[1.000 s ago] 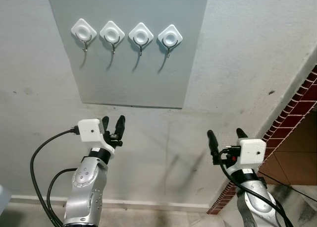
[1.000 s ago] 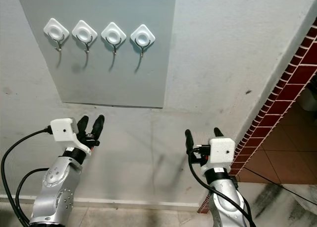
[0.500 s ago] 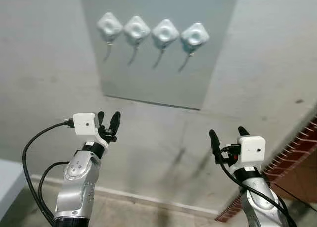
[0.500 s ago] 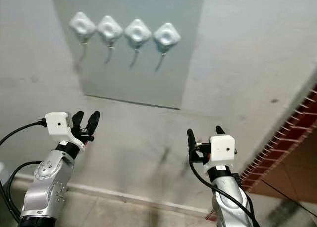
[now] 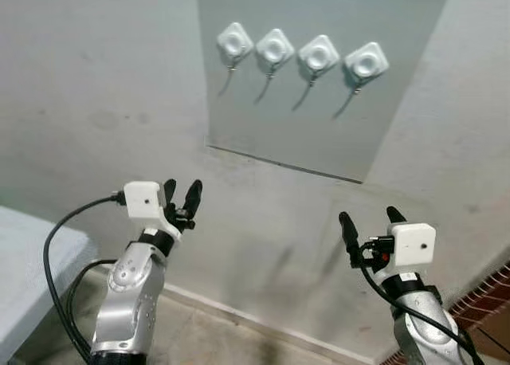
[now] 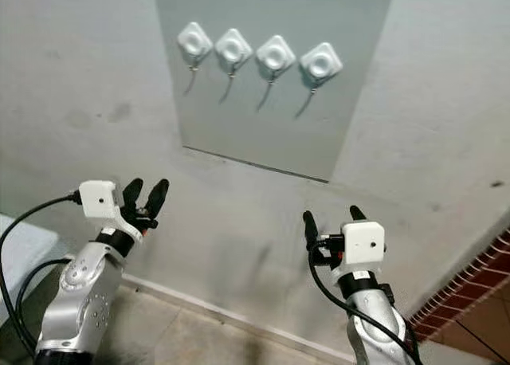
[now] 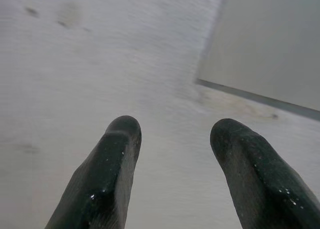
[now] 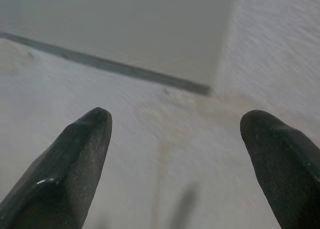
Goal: Hang keys on a hook
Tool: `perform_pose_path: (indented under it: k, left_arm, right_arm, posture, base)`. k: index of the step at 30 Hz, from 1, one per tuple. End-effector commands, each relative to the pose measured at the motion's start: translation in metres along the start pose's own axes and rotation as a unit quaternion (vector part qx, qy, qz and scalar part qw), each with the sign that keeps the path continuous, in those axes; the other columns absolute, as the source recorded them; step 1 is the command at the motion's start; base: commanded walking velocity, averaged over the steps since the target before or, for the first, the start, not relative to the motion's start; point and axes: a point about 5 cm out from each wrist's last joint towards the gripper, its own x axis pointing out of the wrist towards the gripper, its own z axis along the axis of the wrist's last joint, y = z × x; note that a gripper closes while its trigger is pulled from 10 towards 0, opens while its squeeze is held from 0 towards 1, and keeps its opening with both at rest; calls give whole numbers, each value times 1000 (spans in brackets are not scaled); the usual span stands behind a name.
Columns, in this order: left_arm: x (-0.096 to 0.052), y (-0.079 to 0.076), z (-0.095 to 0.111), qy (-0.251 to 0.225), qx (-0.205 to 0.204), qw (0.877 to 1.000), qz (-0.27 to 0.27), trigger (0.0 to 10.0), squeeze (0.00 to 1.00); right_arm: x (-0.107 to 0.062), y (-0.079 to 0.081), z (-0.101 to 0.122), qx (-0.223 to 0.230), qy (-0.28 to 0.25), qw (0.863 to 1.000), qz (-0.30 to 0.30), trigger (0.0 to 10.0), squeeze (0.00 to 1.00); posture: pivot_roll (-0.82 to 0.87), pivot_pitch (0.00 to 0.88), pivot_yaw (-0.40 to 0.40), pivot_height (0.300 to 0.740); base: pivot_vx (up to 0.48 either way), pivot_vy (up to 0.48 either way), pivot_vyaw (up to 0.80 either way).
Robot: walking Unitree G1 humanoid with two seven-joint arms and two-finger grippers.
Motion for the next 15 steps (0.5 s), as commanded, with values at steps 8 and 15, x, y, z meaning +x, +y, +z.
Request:
perform_pose_path:
  k: [8, 15]
  left_arm:
    - [4, 2, -1, 3, 3, 1000, 5, 10000, 0]
    - [5, 2, -1, 2, 5, 1000, 3, 10000, 0]
  right_arm:
    - [4, -5, 5, -2, -8, 1000, 3, 10000, 0]
    - [4, -8, 5, -6, -6, 1000, 3, 10000, 0]
  posture:
    - [-43, 0, -18, 740]
    - [-43, 0, -21, 740]
  base:
    - [0, 0, 800]
    - [0, 0, 800]
